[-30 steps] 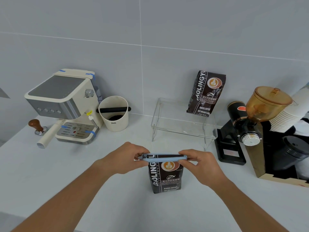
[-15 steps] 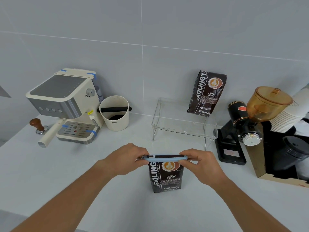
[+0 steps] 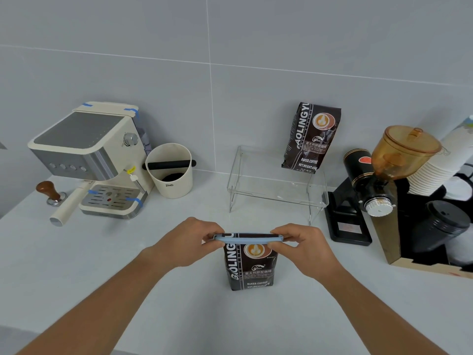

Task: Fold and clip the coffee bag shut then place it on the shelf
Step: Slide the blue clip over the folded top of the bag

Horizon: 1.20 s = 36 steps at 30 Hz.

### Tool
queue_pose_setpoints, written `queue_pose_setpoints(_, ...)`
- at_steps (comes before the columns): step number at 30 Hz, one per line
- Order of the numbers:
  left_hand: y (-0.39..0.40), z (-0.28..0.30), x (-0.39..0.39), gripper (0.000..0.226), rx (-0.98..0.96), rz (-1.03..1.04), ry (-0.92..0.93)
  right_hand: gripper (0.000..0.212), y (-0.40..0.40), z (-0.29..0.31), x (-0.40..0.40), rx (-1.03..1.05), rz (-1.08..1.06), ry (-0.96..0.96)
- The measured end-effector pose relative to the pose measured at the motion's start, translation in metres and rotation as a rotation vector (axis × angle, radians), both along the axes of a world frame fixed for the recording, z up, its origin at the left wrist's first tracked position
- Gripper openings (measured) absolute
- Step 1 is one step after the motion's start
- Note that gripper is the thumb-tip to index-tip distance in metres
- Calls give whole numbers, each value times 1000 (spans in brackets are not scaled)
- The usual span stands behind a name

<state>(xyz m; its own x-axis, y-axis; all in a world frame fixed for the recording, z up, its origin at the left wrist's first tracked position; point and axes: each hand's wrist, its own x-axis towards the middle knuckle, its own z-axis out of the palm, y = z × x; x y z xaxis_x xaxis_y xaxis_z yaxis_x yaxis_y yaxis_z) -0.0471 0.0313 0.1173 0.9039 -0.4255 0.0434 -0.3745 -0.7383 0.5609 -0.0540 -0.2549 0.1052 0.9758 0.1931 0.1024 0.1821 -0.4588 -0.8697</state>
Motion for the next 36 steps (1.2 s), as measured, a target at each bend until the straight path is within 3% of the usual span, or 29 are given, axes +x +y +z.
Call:
queue_pose_setpoints(6,-6,-20,-7,11,-418,185,268,38,-1,-10,1,97,59,98)
queue_pose_setpoints(10,-16,-34,-15,15,-527,210,345,41,-2,-22,0,103,85,177)
queue_pose_setpoints(15,-27,-46,-22,23,-713,295,379,28,-1,-28,5,175,46,224)
queue_pose_setpoints(19,-30,-61,-22,41,-720,319,438,30,0,-35,5,219,38,237)
queue_pose_setpoints(29,-44,-103,-34,63,-715,382,574,76,-7,-80,-14,146,86,457)
queue_pose_setpoints(33,-52,-111,-39,60,-734,466,563,80,-1,-88,-20,136,28,423)
queue_pose_setpoints(36,-58,-114,-41,57,-753,518,536,71,3,-89,-23,160,-33,387)
